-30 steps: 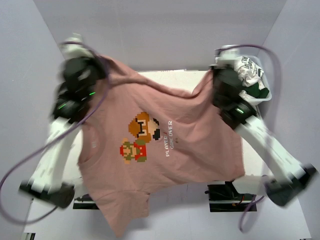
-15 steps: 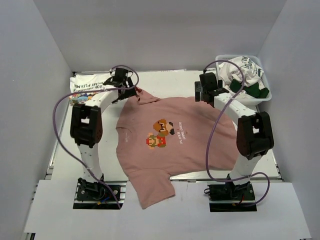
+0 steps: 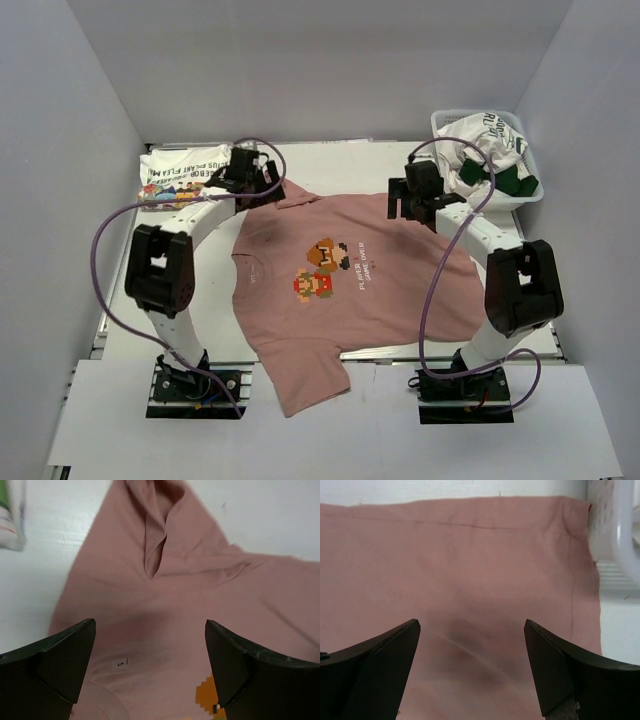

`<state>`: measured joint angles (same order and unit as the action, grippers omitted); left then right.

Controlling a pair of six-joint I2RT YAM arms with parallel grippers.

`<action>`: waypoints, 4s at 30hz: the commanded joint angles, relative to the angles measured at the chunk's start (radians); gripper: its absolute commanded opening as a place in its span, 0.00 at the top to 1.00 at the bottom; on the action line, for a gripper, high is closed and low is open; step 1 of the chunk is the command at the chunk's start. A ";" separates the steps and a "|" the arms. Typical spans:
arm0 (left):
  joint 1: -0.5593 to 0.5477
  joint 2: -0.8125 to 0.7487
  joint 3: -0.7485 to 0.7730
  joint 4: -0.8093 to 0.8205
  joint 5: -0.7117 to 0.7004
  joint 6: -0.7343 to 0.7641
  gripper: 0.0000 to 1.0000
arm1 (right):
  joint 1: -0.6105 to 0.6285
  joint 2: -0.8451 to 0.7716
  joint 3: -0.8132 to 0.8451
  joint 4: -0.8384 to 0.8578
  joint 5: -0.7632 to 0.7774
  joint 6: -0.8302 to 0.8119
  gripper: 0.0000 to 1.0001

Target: Fold and stack the t-shirts

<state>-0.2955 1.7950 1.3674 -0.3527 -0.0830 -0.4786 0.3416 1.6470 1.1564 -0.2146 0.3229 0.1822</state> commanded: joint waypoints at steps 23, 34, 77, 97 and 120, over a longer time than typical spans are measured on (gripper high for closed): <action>-0.031 0.500 0.513 -0.127 0.043 0.003 0.78 | 0.000 0.079 -0.075 0.020 -0.050 0.040 0.10; -0.042 0.501 0.627 -0.060 0.111 -0.041 0.99 | 0.000 0.079 -0.080 0.029 -0.103 0.049 0.10; -0.018 0.236 -0.036 0.002 0.108 0.000 0.00 | -0.136 -0.007 -0.181 0.112 -0.269 0.132 0.10; 0.142 0.811 0.890 -0.291 0.166 0.162 0.00 | -0.164 0.398 0.205 0.098 -0.223 0.131 0.10; 0.095 -0.107 -0.037 -0.313 0.138 -0.098 0.00 | -0.049 -0.131 -0.096 0.123 -0.208 0.102 0.10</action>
<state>-0.2005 1.8896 1.5402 -0.6224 0.0895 -0.4335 0.2737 1.5707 1.1374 -0.1085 0.0837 0.2436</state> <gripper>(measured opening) 0.997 0.904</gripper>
